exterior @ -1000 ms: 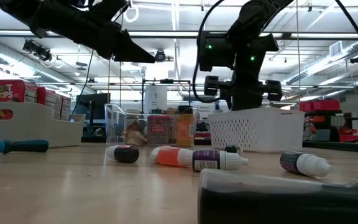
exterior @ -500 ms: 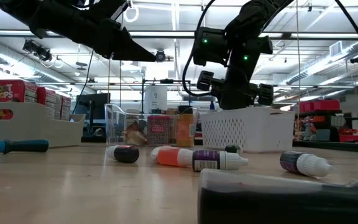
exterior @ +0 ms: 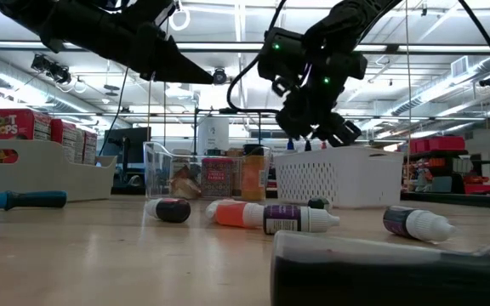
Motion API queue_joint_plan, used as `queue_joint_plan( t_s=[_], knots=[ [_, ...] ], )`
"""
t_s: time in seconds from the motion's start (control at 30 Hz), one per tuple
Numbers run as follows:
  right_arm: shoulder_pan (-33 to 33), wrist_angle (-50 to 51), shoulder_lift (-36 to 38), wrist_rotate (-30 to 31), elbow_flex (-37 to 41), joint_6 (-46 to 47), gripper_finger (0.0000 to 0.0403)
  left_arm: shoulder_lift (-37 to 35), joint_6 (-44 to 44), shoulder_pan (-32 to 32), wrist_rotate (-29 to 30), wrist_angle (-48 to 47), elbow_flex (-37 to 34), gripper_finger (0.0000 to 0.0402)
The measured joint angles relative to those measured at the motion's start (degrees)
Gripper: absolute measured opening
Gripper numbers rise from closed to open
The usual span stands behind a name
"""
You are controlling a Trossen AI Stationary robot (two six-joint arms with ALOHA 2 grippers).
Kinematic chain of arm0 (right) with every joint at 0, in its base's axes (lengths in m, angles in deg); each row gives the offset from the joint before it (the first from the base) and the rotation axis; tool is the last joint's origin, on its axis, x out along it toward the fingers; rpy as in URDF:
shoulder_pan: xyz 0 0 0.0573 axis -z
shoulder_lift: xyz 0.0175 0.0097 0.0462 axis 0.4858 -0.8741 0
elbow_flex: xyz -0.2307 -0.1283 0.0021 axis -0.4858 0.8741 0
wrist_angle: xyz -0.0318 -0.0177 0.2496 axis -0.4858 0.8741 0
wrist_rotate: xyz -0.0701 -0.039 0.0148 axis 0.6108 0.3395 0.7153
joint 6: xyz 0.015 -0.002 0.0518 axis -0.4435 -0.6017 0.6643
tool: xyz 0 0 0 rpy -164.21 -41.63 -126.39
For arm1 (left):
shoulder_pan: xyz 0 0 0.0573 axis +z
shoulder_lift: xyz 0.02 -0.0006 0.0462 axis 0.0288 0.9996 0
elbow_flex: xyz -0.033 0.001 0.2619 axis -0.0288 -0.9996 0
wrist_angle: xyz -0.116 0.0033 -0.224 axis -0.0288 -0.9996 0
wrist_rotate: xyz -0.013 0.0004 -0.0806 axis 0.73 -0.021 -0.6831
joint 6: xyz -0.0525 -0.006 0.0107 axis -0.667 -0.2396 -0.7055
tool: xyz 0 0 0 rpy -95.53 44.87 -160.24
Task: Pick & Place Kitchen Items
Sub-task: Put the green food coloring bottle into the white bin
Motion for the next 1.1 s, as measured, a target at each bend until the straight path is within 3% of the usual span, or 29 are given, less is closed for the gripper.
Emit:
queue_joint_plan(
  t_s=[0.13, 0.2, 0.27, 0.47, 0.63, 0.83, 0.97, 1.1],
  knots=[
    [-0.69, 2.14, 0.08, 11.75, 0.0, 3.84, 0.0202, 0.0, -0.96, 0.02, 0.0, 0.01, 0.0, 0.0201],
    [-1.12, 3.2, 0.36, 14.16, 0.0, 6.15, 0.0202, 0.0, -1.1, 0.02, 0.0, 0.01, 0.0, 0.0201],
    [-1.71, 3.22, 0.64, 13.9, -0.02, 10.16, 0.0202, 0.0, -1.18, 0.02, -0.56, 0.01, 0.0, 0.0201],
    [-4.73, 5.49, 2.96, 3.97, -0.02, 24.48, 0.0197, 0.0, -4.72, 0.02, -5.98, 0.06, 0.0, 0.0201],
    [-8.5, 7.42, 7.31, -9.42, -0.02, 39.86, 0.0186, 0.0, -8.46, 0.02, -9.11, 0.49, 0.02, 0.0201],
    [-11.8, 7.73, 13.17, -38.54, -0.02, 60.45, 0.0166, 0.0, -14.56, 0.02, -9.23, 0.62, 0.0, 0.0201],
    [-12.73, 7.56, 14.65, -57.02, -0.02, 64.16, 0.0156, 0.0, -17.95, 0.0, -9.25, 0.64, 0.0, 0.0201],
    [-13.66, 7.53, 14.56, -68.69, -0.02, 64.7, 0.0153, 0.0, -19.89, 0.02, -9.24, 0.84, 0.0, 0.0201]
  ],
)
